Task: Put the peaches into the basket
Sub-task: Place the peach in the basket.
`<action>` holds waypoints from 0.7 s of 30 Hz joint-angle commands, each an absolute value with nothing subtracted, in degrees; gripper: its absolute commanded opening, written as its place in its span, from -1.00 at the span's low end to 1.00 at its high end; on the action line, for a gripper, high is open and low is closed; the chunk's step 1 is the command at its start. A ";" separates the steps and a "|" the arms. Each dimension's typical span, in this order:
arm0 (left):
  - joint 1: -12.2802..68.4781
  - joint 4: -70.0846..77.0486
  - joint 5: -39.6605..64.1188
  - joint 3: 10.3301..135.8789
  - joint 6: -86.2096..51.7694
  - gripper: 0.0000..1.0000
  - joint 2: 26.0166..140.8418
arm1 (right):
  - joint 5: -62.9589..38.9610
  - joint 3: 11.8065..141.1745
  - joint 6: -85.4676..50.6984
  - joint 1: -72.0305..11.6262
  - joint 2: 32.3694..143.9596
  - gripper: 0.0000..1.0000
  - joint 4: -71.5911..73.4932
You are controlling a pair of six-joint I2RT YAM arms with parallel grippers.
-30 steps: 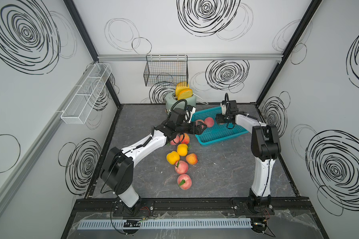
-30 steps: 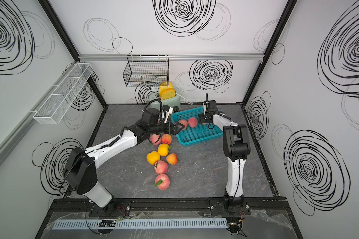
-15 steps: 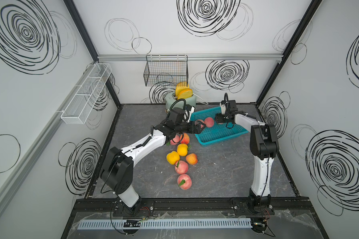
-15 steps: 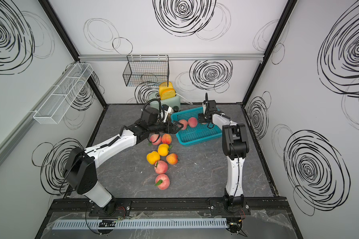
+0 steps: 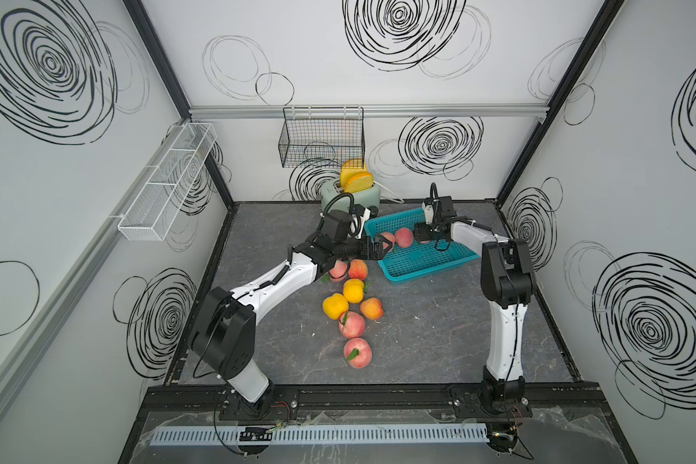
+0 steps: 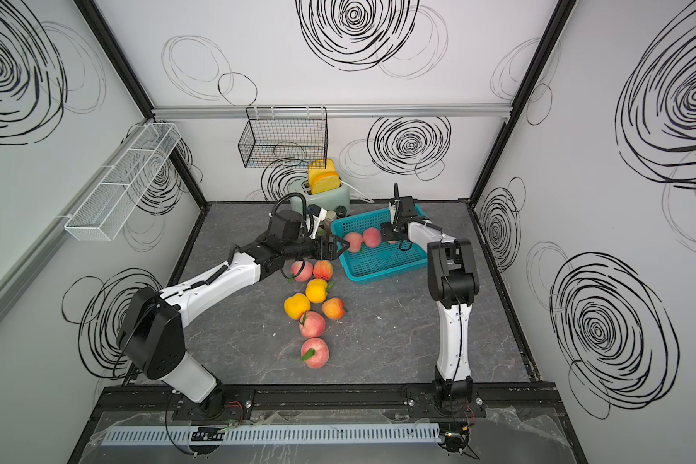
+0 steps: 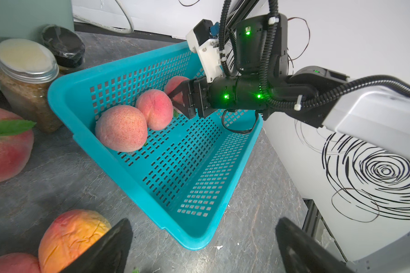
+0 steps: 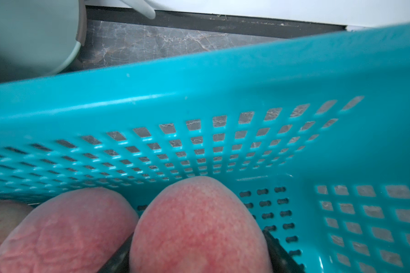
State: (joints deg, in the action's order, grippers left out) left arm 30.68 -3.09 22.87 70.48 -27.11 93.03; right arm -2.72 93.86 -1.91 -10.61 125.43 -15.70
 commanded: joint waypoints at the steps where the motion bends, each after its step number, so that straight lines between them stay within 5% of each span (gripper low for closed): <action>1: 29.47 -1.88 23.03 68.93 -26.20 0.97 90.21 | -2.92 95.11 -1.14 -11.04 125.74 0.48 -17.31; 21: 27.44 -6.79 20.11 62.84 -24.70 0.97 82.83 | -2.37 94.91 -1.32 -11.21 118.01 0.77 -19.16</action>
State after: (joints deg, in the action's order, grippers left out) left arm 27.79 -6.39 21.26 63.79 -25.80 84.99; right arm -2.52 94.08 -1.89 -10.76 121.99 -17.58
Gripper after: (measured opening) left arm 0.983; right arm 0.883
